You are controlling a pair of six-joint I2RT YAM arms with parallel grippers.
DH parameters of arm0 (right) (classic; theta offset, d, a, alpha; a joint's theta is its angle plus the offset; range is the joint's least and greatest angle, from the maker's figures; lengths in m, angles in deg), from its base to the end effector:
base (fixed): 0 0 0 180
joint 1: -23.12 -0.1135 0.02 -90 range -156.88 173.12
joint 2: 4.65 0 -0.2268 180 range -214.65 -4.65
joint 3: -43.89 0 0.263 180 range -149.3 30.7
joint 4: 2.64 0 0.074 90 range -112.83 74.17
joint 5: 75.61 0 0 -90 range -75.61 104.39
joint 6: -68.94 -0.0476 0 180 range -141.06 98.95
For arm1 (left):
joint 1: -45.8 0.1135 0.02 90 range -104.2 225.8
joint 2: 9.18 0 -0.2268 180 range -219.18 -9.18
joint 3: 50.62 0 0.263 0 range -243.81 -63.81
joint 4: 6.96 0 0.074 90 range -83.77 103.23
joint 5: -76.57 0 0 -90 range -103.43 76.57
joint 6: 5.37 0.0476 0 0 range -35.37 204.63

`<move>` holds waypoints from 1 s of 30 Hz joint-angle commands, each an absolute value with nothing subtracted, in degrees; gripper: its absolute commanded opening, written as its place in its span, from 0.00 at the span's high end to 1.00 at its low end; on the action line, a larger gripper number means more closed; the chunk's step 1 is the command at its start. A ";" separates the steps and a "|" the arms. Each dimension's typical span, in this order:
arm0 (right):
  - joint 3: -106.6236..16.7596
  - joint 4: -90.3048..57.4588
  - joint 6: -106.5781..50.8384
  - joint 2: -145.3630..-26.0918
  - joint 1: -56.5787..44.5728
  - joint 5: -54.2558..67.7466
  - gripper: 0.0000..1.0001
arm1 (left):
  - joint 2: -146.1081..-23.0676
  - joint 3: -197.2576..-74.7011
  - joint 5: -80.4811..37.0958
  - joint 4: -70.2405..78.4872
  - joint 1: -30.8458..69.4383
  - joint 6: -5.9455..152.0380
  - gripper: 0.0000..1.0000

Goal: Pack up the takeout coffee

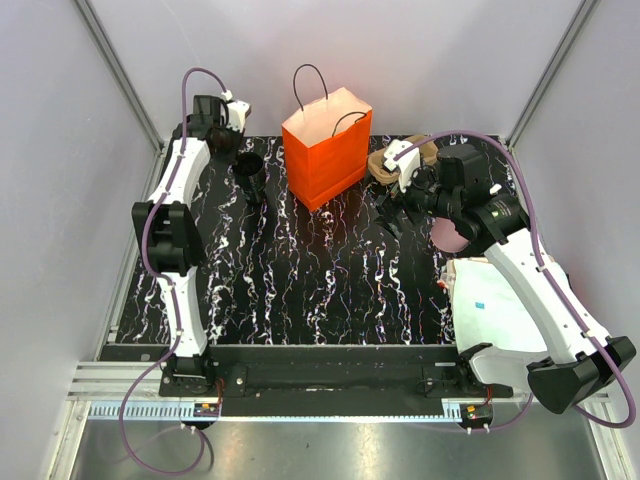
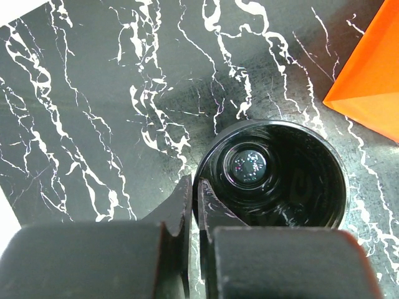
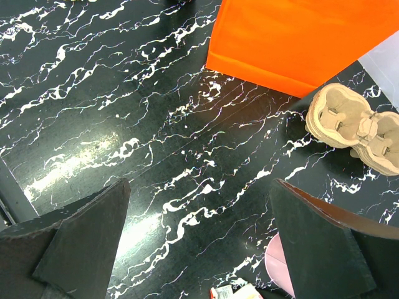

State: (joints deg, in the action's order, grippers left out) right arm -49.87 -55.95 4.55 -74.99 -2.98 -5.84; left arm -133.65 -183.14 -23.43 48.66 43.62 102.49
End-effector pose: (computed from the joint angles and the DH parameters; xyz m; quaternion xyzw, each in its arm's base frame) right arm 0.2513 0.1414 0.3725 -0.4507 0.7284 0.1541 0.4924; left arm 0.4897 -0.0269 0.2481 0.1926 0.9090 -0.0313 0.3682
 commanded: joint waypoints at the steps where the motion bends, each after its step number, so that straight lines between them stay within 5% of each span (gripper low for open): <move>1: -50.25 -53.97 3.91 -73.64 -3.33 -6.44 0.01 | -130.65 -186.41 -23.54 47.80 43.86 102.29 0.93; 8: -49.98 -54.15 4.08 -73.46 -3.33 -6.44 0.01 | -130.38 -186.51 -23.36 48.06 43.95 102.55 0.77; 15: -49.89 -54.23 3.99 -73.46 -3.24 -6.53 0.01 | -130.47 -186.77 -22.84 48.24 43.86 102.64 0.74; 20: -49.72 -54.15 3.91 -73.38 -3.24 -6.88 0.01 | -130.56 -187.82 -22.31 48.24 44.04 102.38 0.56; 30: -49.54 -54.24 3.91 -73.11 -3.24 -7.15 0.01 | -131.00 -187.03 -22.04 48.24 44.04 103.08 0.59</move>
